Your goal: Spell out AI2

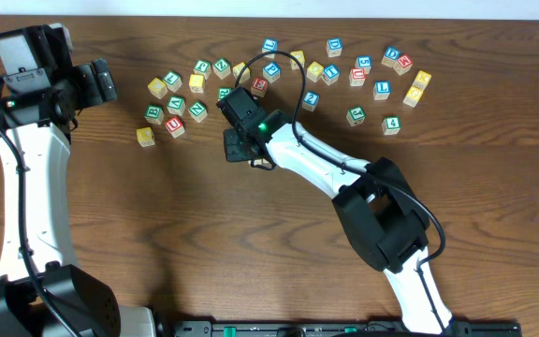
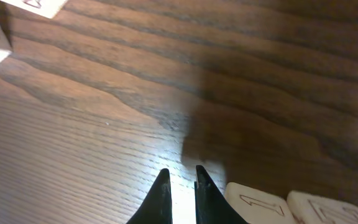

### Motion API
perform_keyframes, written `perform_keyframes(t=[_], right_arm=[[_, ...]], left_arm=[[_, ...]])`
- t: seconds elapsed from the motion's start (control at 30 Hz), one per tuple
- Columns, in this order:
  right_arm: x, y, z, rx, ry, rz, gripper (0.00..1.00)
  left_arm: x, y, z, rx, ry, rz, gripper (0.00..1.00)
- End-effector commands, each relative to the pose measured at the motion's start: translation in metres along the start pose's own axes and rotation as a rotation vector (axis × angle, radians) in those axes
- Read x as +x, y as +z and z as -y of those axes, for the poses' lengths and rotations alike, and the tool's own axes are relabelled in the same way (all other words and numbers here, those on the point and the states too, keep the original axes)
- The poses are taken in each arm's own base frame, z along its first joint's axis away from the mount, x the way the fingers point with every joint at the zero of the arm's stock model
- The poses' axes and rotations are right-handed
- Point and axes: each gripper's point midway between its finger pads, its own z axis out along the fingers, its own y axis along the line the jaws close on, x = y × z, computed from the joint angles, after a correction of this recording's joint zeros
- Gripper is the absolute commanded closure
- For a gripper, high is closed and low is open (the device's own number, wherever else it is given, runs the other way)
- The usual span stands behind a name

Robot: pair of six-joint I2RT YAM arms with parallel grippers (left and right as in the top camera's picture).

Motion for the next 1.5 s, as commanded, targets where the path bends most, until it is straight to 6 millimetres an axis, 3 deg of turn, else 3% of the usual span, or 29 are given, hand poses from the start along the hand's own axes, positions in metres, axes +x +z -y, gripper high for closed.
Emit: perform_keyframes(t=[0.0,0.63,0.83,1.0,1.13,1.27,1.47], right_arm=[[-0.006,-0.001,0.01,0.028,0.023,0.008,0.92],[-0.015,-0.002,0.032,0.043,0.029,-0.002,0.92],[-0.022,-0.004,0.027,0.021,-0.019,0.019,0.9],[-0.037,-0.024,0.014,-0.025,-0.054,0.037,0.86],[-0.052,-0.057,0.007,-0.066,-0.081,0.066,0.85],[-0.063,-0.083,0.022,-0.041,-0.078,0.087,0.85],[-0.06,-0.076,0.073,0.043,-0.013,0.037,0.93]], left_arm=[[-0.01,-0.007,0.001,0.0,0.008,0.026,0.01],[-0.01,-0.007,0.001,0.0,0.008,0.026,0.01],[-0.01,-0.007,0.001,0.0,0.008,0.026,0.01],[-0.01,-0.007,0.001,0.0,0.008,0.026,0.01],[-0.01,-0.007,0.001,0.0,0.008,0.026,0.01],[-0.01,-0.007,0.001,0.0,0.008,0.026,0.01],[-0.01,-0.007,0.001,0.0,0.008,0.026,0.01]])
